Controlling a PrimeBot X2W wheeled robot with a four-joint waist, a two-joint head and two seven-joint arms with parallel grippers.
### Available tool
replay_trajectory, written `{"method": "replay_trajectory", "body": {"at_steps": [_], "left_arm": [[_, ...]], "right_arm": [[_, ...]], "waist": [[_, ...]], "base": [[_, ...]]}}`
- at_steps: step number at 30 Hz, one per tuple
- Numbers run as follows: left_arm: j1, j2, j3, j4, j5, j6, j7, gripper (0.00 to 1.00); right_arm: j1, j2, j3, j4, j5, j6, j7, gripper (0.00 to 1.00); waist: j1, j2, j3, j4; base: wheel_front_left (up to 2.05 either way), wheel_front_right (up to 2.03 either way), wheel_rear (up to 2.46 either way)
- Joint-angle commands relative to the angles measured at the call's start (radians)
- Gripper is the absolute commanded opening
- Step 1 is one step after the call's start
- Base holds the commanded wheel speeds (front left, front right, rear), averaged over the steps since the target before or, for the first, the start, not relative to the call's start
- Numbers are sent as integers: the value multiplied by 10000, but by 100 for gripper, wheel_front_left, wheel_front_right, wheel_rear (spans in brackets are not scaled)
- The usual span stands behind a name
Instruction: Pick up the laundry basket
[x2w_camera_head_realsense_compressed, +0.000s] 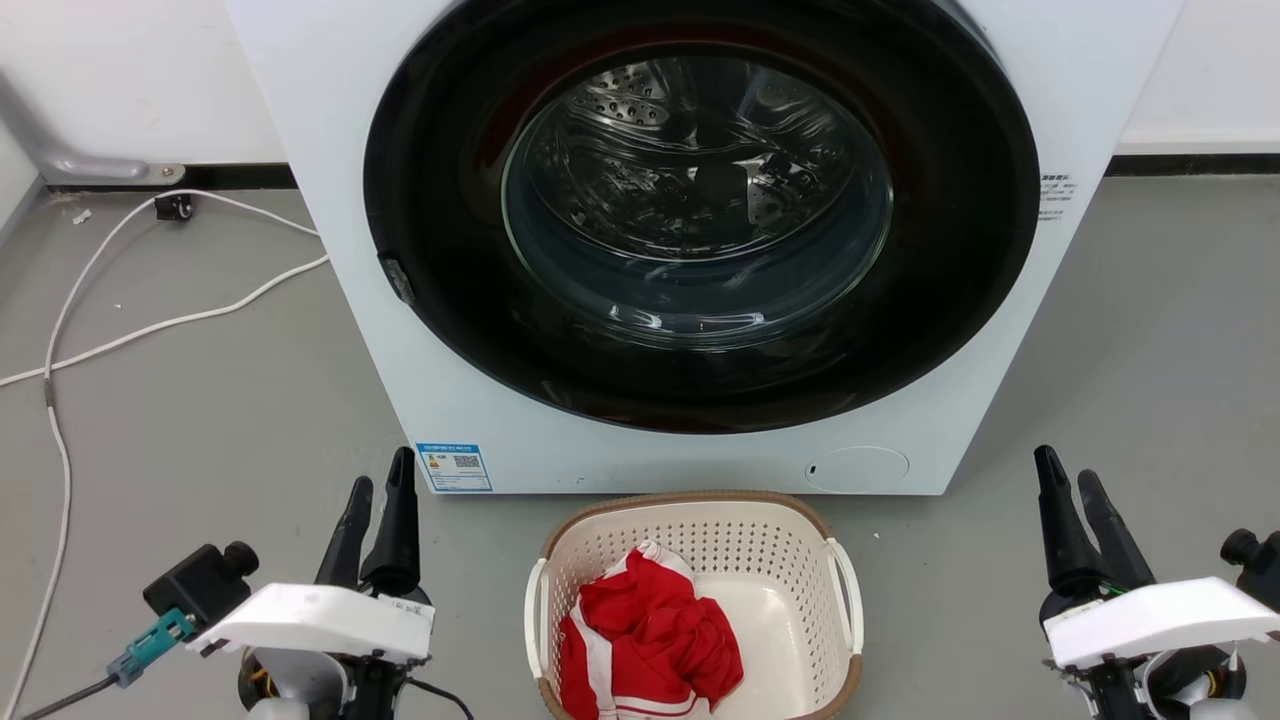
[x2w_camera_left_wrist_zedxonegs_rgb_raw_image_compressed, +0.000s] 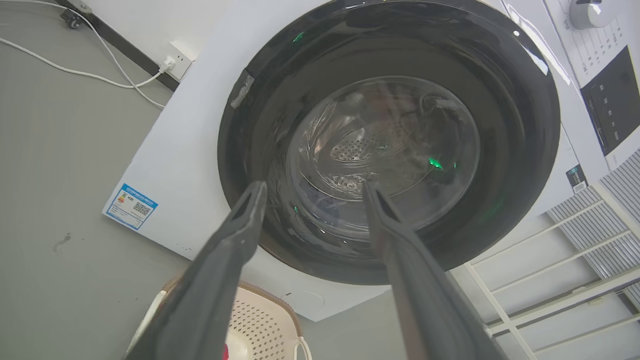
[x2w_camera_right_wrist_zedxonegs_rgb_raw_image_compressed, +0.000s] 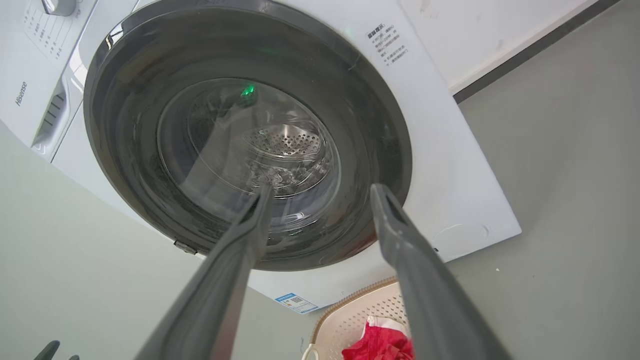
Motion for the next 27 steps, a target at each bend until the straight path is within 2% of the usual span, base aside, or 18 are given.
{"method": "replay_trajectory", "body": {"at_steps": [1, 11, 27], "left_arm": [[-274, 39, -36, -107, 282, 28, -75, 100], [-461, 112, -224, -17, 1944, 181, -382, 100], [-602, 208, -485, 228, 3887, 400, -806, 100]], "right_arm": [[-8, 9, -2, -201, -307, 1, -56, 100], [92, 19, 98, -629, -2134, 2, -79, 100], [248, 34, 266, -973, -4333, 1, -102, 100]], "waist": [[0, -1, 2, -5], [0, -1, 43, -32], [0, -1, 60, -13]], "base": [[0, 0, 0], [0, 0, 0], [0, 0, 0]]}}
